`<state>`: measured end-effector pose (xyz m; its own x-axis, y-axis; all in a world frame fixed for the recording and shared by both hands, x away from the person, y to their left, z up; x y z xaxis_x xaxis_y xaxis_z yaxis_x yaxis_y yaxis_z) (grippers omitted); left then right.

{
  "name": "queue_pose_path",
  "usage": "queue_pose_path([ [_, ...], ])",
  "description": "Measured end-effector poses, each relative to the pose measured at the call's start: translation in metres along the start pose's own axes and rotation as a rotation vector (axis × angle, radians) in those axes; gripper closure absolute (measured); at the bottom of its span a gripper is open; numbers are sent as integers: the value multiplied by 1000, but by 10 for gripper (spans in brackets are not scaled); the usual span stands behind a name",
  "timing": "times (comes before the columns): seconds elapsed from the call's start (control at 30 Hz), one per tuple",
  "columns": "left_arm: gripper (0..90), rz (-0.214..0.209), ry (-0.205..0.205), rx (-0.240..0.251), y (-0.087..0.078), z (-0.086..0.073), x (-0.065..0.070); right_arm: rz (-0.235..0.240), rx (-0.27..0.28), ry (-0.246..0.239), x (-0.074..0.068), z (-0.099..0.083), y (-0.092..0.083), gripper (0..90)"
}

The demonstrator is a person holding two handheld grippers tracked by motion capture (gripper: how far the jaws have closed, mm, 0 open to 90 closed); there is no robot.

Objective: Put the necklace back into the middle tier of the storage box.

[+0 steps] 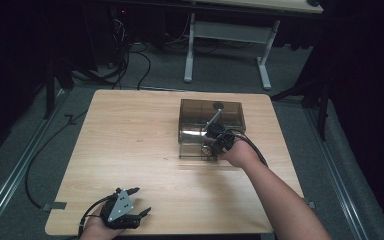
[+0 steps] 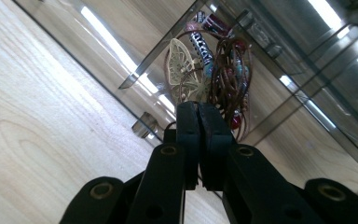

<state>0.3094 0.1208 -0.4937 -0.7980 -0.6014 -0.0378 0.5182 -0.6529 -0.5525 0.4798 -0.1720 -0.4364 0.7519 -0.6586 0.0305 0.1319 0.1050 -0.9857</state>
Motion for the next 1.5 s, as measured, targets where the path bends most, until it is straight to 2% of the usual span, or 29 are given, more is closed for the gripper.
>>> queue_pose_path([
  [0.2, 261, 3, 2, 0, 0, 0, 0, 4, 9, 3, 1, 3, 2, 867],
  [0.27, 261, 3, 1, 0, 0, 0, 0, 9, 7, 21, 0, 2, -4, 867],
  [0.3, 261, 3, 1, -1, 0, 0, 0, 6, 22, 4, 1, 2, -8, 867],
  [0.33, 262, 5, 6, -6, 0, 0, 0, 9, 31, 9, 2, 2, -13, 868],
  [0.47, 262, 6, 7, -10, 1, 0, 1, -28, 90, 34, 11, 4, -33, 871],
  [0.53, 262, 7, 8, -10, 1, 0, 1, -56, 112, 58, 18, 6, -37, 866],
  [0.6, 262, 8, 8, -9, 1, 0, 1, -78, 120, 79, 23, 9, -34, 841],
  [0.67, 263, 8, 9, -11, 1, 0, 0, -76, 118, 88, 24, 12, -28, 830],
  [0.8, 262, 6, 7, -10, 1, 0, 1, -44, 85, 72, 18, 14, -16, 842],
  [0.83, 262, 6, 8, -11, 1, 0, 1, -18, 60, 48, 10, 14, -10, 863],
  [0.87, 262, 6, 10, -12, 1, 0, 1, -10, 50, 34, 7, 14, -7, 865],
  [0.93, 262, 6, 12, -13, 1, 0, 1, 4, 28, 37, 1, 13, -2, 871],
  [1.0, 263, 8, 13, -12, 1, 0, 1, 8, 20, 21, -2, 13, 3, 871],
  [1.13, 263, 9, 13, -13, 1, 0, 1, 6, 11, 29, -5, 13, 11, 869],
  [1.17, 263, 8, 12, -13, 1, 0, 1, 0, 16, 10, -5, 13, 13, 869],
  [1.3, 263, 9, 12, -16, 2, 0, 1, -6, 27, 8, -4, 14, 8, 850],
  [1.37, 263, 9, 14, -15, 2, 0, 1, -2, 37, 38, -5, 13, 0, 844],
  [1.4, 263, 9, 15, -14, 2, 0, 1, -7, 55, 20, -3, 13, -3, 842],
  [1.47, 263, 10, 17, -14, 1, -1, 1, -12, 74, 23, -2, 11, -11, 841],
  [1.5, 263, 10, 16, -14, 1, 0, 1, -9, 76, 42, -2, 10, -15, 841],
])
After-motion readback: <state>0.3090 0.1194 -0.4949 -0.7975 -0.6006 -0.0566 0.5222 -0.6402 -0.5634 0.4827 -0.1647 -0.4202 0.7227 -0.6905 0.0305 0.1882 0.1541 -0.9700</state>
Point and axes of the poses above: each handheld gripper's, and its own axes: y roughly forward along the jaws, z roughly out of its top, x roughly to its right, the point moved 6 cm from there along y, roughly forward along the jaws, and after that the axes turned 9 degrees about -y, right-handed, at the moved point
